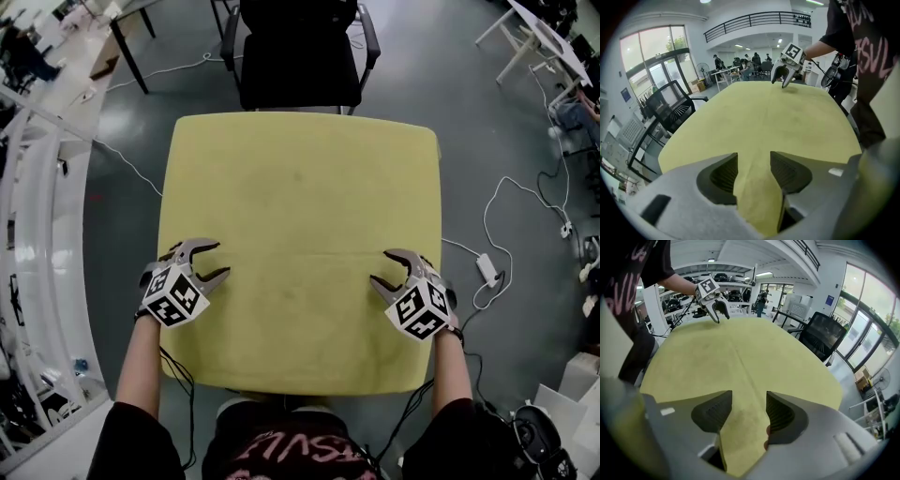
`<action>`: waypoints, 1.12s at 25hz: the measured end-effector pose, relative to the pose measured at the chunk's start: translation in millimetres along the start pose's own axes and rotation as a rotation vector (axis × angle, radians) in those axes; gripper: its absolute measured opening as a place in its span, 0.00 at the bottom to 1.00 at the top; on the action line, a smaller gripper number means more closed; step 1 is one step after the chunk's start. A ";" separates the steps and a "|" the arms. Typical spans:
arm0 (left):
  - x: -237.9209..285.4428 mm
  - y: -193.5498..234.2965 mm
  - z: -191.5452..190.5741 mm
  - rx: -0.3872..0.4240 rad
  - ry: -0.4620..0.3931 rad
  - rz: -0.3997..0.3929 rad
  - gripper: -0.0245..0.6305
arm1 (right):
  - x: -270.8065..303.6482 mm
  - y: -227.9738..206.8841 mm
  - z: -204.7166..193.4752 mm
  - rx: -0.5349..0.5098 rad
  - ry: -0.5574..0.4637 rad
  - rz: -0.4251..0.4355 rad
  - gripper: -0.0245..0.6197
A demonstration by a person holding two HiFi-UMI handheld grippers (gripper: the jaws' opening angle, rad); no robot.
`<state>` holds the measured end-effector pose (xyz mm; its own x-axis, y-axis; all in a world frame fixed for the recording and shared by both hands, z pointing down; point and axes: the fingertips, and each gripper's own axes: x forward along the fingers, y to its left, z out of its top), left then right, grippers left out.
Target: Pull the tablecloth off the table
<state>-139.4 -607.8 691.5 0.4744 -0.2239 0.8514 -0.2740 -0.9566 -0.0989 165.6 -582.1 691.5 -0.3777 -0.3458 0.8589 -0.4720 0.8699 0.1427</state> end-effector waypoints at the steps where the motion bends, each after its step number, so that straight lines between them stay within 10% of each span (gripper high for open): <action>1: 4.8 1.8 -2.0 0.013 0.011 -0.014 0.38 | 5.3 -1.5 -2.3 -0.007 0.015 0.010 0.42; 28: 46.4 4.4 -16.6 0.003 0.140 -0.201 0.37 | 41.1 -12.3 -18.6 -0.018 0.133 0.245 0.50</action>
<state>-132.5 -619.3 739.1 0.3984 -0.0015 0.9172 -0.1833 -0.9800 0.0780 170.7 -600.5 734.3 -0.3704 -0.0767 0.9257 -0.3651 0.9284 -0.0692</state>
